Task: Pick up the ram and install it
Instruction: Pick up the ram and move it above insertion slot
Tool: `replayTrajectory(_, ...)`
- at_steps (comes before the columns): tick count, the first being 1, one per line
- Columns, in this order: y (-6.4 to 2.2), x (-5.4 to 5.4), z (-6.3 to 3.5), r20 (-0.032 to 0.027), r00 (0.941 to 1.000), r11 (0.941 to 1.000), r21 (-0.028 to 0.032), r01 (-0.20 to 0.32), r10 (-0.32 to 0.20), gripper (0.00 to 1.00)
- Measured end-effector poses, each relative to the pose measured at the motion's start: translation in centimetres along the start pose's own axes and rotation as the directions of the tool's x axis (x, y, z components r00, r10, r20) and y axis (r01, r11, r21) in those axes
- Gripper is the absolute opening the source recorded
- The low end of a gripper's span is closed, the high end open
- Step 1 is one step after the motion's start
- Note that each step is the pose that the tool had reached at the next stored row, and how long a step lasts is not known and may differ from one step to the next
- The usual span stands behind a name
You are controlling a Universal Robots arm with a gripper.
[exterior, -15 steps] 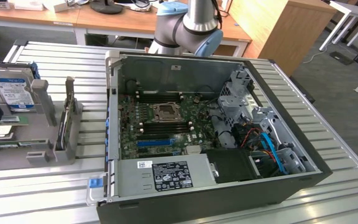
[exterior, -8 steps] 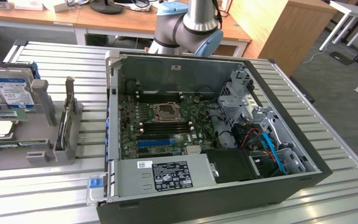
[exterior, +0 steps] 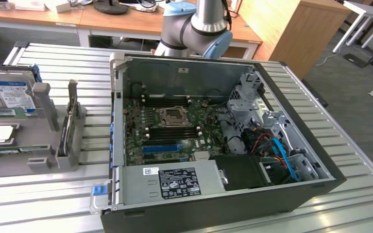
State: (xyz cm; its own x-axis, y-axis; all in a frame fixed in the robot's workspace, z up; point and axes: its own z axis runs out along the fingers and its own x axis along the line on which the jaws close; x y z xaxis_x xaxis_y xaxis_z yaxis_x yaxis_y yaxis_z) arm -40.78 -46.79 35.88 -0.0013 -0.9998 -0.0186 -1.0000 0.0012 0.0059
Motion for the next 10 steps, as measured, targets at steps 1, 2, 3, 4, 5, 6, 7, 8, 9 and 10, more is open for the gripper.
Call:
replayTrajectory(1, -0.01, 0.0, -0.17, -0.0001, 1.0000, 1.0000, 0.0000, 0.000, 0.000, 0.12)
replayTrajectory(2, -0.02, 0.0, -0.34, 0.0000, 1.0000, 1.0000, 0.0000, 0.000, 0.000, 0.12)
replayTrajectory(3, -0.03, 0.0, -0.50, 0.0000, 1.0000, 1.0000, 0.0001, 0.000, 0.000, 0.12)
replayTrajectory(4, -0.04, 0.0, -0.69, 0.0000, 1.0000, 1.0000, 0.0000, 0.000, 0.000, 0.12)
replayTrajectory(5, -0.04, 0.0, -0.86, -0.0001, 1.0000, 1.0000, 0.0000, 0.000, 0.000, 0.12)
replayTrajectory(6, -0.05, 0.0, -1.03, -0.0001, 1.0000, 1.0000, 0.0000, 0.000, 0.000, 0.12)
replayTrajectory(7, -0.06, 0.0, -1.19, 0.0000, 1.0000, 1.0000, 0.0001, 0.000, 0.000, 0.12)
replayTrajectory(8, -0.07, 0.0, -1.35, 0.0000, 1.0000, 1.0000, 0.0000, 0.000, 0.000, 0.12)
replayTrajectory(9, -0.07, 0.0, -1.51, 0.0000, 1.0000, 1.0000, 0.0000, 0.000, 0.000, 0.12)
replayTrajectory(10, -0.07, 0.0, -1.68, -0.0001, 1.0000, 1.0000, 0.0000, 0.000, 0.000, 0.12)
